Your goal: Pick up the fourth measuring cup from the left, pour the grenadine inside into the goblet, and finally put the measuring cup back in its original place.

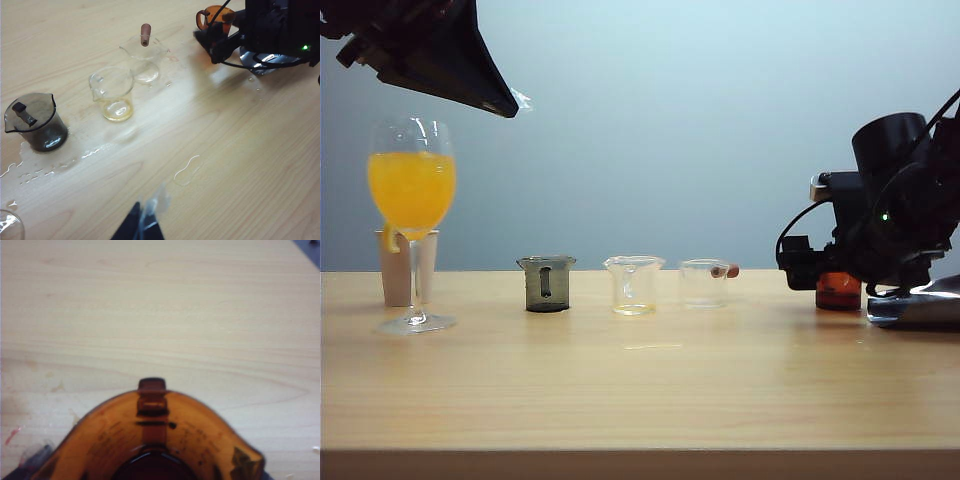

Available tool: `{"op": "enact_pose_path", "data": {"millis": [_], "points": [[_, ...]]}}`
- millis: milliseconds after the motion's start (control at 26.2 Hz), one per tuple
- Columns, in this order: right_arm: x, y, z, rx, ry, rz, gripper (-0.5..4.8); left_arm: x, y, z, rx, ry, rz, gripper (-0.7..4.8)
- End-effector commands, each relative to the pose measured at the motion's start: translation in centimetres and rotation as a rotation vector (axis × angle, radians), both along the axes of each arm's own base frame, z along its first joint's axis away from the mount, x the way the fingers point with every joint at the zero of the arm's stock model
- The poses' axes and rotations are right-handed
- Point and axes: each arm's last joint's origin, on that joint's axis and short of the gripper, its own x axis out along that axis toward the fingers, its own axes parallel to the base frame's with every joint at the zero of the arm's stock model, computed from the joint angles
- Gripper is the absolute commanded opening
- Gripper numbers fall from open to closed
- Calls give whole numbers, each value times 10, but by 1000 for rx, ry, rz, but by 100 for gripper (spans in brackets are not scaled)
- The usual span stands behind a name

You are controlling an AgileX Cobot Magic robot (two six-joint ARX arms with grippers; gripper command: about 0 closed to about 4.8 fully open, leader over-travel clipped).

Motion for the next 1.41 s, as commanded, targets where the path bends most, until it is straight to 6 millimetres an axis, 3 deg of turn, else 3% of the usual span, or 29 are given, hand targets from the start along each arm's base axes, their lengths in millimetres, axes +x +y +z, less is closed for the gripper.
{"op": "enact_pose_path", "data": {"millis": [38,343,420,496,649,840,1145,1412], "points": [[2,1,-1,11,-7,3,479,0,0,1,0,-5,-3,-5],[4,1,-8,8,9,2,479,0,1,-1,21,8,17,-5],[4,1,-8,8,7,2,398,-1,1,-2,26,15,17,-5],[5,1,-7,8,3,1,242,-1,2,-3,32,25,17,-5],[7,-1,-5,10,-3,-3,143,-2,2,-4,39,36,17,-5],[9,1,9,35,-76,39,144,-1,2,-3,48,26,30,-5],[9,6,54,59,-83,125,144,-2,8,5,57,0,69,-5],[7,15,98,91,-69,246,144,4,29,37,67,30,178,-5]]}}
